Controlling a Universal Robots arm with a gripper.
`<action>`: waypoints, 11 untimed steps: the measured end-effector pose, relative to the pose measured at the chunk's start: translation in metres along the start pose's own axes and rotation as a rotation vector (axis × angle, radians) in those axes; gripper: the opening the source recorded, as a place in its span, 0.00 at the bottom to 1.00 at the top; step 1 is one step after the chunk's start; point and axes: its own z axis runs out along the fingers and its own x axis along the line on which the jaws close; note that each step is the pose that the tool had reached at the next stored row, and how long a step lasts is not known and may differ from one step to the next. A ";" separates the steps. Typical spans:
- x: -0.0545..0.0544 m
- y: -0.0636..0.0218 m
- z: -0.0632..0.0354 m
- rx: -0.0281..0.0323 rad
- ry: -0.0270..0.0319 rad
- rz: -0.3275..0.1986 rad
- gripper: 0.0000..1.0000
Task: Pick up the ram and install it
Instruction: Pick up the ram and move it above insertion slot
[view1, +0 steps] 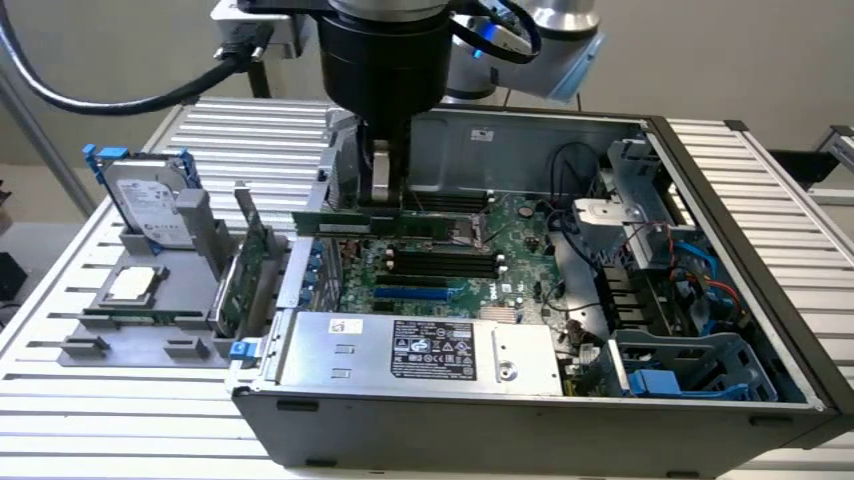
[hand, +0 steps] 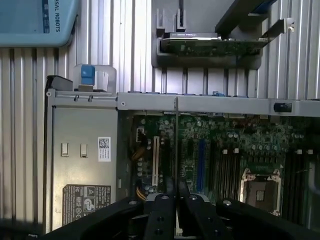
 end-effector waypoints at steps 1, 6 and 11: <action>-0.001 -0.0047 0.0014 0.0001 -0.0001 0.000 0.00; -0.016 -0.0237 0.0099 0.0000 0.0001 0.000 0.00; -0.036 -0.0337 0.0172 0.0001 0.0003 0.000 0.00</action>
